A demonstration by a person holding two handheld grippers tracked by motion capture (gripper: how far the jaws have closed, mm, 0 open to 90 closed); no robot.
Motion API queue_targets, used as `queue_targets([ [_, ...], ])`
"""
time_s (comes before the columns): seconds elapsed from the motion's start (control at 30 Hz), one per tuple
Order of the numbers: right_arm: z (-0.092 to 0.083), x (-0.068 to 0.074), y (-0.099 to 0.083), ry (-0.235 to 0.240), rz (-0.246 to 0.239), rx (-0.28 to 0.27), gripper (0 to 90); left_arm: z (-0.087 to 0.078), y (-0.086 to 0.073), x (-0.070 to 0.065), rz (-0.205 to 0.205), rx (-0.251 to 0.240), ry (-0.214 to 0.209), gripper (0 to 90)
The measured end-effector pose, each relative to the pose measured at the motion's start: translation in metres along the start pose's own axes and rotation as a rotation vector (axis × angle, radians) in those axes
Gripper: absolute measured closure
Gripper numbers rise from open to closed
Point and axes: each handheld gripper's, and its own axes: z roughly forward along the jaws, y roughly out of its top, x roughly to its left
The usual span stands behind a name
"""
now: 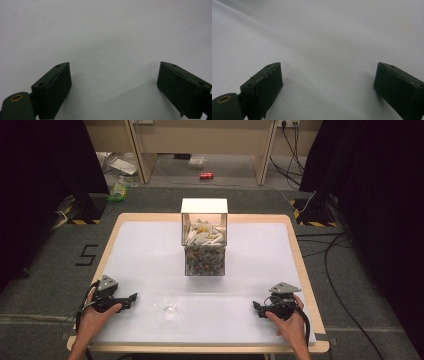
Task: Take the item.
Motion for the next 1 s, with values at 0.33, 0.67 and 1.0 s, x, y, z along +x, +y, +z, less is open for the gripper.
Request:
queue_targets([
  [0.33, -0.003, 0.000, -0.001, 0.004, 0.003, -0.026, 17.6, 0.000, 0.000, 0.000, 0.000, 0.000, 0.000, 11.3],
  [0.67, -0.005, 0.000, 0.000, 0.016, 0.018, -0.045, 20.2, 0.000, 0.000, 0.000, 0.000, 0.000, 0.000, 11.3],
  [1.0, -0.015, 0.006, 0.008, 0.018, -0.005, -0.164, 24.3, 0.000, 0.000, 0.000, 0.000, 0.000, 0.001, 11.3],
])
